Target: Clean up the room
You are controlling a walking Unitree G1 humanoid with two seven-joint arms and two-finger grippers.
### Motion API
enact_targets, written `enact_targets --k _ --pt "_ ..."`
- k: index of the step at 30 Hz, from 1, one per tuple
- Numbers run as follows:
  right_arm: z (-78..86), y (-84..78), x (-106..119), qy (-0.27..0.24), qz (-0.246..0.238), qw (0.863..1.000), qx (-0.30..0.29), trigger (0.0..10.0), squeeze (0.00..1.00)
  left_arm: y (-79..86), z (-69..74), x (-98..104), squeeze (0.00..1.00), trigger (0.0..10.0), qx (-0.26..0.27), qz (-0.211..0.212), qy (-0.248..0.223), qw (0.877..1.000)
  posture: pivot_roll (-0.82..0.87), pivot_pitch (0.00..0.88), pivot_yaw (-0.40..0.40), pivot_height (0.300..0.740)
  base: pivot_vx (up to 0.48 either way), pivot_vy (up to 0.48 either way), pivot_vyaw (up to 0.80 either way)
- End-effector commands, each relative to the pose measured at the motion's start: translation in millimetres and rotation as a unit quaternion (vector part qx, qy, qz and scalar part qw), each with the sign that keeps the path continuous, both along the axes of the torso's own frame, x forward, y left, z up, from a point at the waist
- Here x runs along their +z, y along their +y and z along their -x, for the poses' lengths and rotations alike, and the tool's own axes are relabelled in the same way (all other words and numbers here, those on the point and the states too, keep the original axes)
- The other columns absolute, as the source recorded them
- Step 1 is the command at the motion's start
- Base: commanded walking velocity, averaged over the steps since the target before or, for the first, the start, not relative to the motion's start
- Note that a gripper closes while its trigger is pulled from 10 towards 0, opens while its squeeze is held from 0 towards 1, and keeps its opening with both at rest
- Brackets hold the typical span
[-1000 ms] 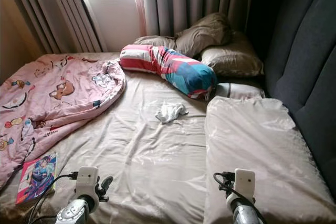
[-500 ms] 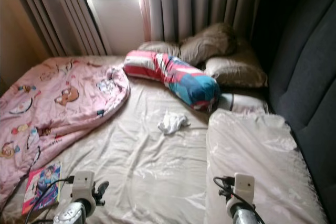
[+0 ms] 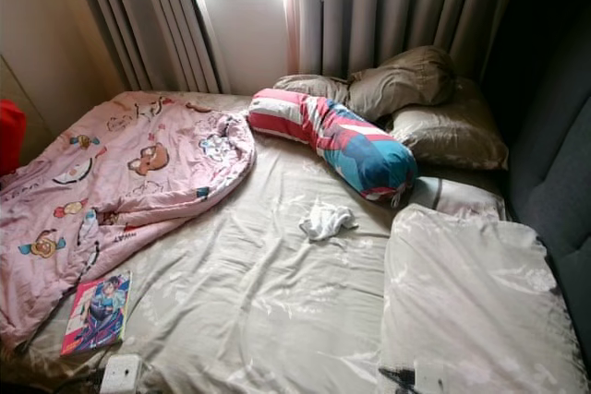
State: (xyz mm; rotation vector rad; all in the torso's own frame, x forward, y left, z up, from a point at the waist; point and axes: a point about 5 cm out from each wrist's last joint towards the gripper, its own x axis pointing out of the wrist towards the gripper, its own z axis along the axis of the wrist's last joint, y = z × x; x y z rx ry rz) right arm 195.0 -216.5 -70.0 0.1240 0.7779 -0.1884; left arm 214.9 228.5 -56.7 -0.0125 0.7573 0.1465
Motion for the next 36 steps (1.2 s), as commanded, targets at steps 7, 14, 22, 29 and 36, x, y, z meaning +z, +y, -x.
enact_targets --k 7,14,22,29,36 --pt "-0.7 -1.7 0.9 -0.001 0.013 1.000 0.004 10.0 0.00 15.8 14.6 -4.2 0.00 10.0 0.008 -0.004 0.020 1.000 -0.07 0.000 0.044 0.740 0.000 0.035 0.36" --pt "-0.6 0.6 0.1 0.000 0.001 1.000 -0.003 10.0 0.00 9.7 12.7 -5.3 0.00 10.0 0.003 -0.002 0.024 1.000 -0.07 0.000 0.046 0.740 0.000 0.245 0.11" --pt "-3.3 2.3 1.2 -0.004 -0.002 1.000 -0.005 10.0 0.00 -1.8 2.5 -3.0 0.00 10.0 -0.004 0.002 0.019 1.000 -0.07 0.000 0.046 0.740 0.000 0.340 0.00" --pt "-4.8 2.4 1.8 -0.002 0.000 1.000 -0.004 10.0 0.00 0.0 4.1 -3.3 0.00 10.0 -0.003 0.003 0.019 1.000 -0.07 0.000 0.045 0.740 0.000 0.399 0.00" --pt "-5.6 2.8 2.2 -0.004 -0.001 1.000 -0.004 10.0 0.00 0.9 4.6 -3.4 0.00 10.0 -0.003 0.003 0.020 1.000 -0.07 0.000 0.046 0.740 0.000 0.480 0.00"
